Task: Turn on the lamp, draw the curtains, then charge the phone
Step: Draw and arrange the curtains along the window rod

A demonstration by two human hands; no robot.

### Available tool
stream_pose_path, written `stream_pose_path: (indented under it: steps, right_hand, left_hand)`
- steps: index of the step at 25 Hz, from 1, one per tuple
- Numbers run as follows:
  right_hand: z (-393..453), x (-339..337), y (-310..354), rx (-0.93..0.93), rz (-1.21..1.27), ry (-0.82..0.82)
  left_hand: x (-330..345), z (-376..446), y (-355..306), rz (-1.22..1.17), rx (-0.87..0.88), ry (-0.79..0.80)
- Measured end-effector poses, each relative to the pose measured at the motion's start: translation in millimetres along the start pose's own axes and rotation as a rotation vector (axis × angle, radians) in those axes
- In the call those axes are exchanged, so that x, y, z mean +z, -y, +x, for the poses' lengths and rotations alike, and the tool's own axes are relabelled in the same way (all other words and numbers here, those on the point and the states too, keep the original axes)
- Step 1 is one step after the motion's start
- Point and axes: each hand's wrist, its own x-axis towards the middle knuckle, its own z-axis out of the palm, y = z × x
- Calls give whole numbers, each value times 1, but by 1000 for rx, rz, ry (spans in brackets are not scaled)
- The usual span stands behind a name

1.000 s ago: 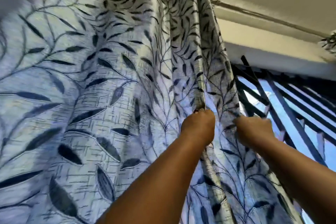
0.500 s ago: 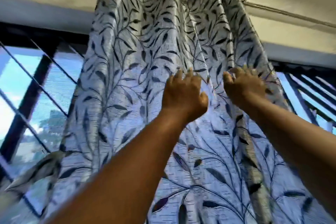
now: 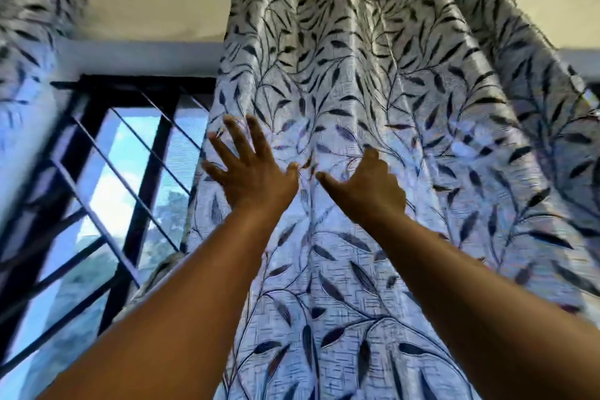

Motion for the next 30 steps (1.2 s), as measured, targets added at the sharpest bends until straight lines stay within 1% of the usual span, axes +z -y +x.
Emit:
stream_pose_path:
  steps: [3,6,9,11,13,15,17,21,25,27,30]
  right_hand:
    - [7,-5,-4,-85,5,-83]
    - [20,-24,-18,-155,-29,-57]
    - [25,-47,-34,-180,-77,-60]
    - [26,-60,-43,-175,-102,-54]
    - [27,-72,-49,-172,-109,-45]
    - [27,-79,-48,-173,-122,-37]
    - [28,-84,-48,-180,-138,-31]
    - [30,-86,-57,-212,-158,-56]
    - [35,-82,-66,-159,-167,-63]
    - [35,-80,-67,-142,-176,-69]
    - [33,-74,-66,-180,-149,-89]
  left_hand:
    - [-11,5,3,-157,-131,48]
    - [-25,19,-1,-338,-274,94]
    - [-37,25,-9,-322,-334,117]
    - [-44,24,-16,-369,-387,160]
    - [-49,22,-25,-392,-418,162]
    - [-51,17,-36,-359,-374,148]
    - [-52,9,-52,-354,-285,167]
    - [-53,-1,-93,-421,-152,200]
    - [-51,-9,-139,-465,46,274]
    - [-46,-14,-149,-433,63,284]
    - [-36,-16,-130,-346,45,279]
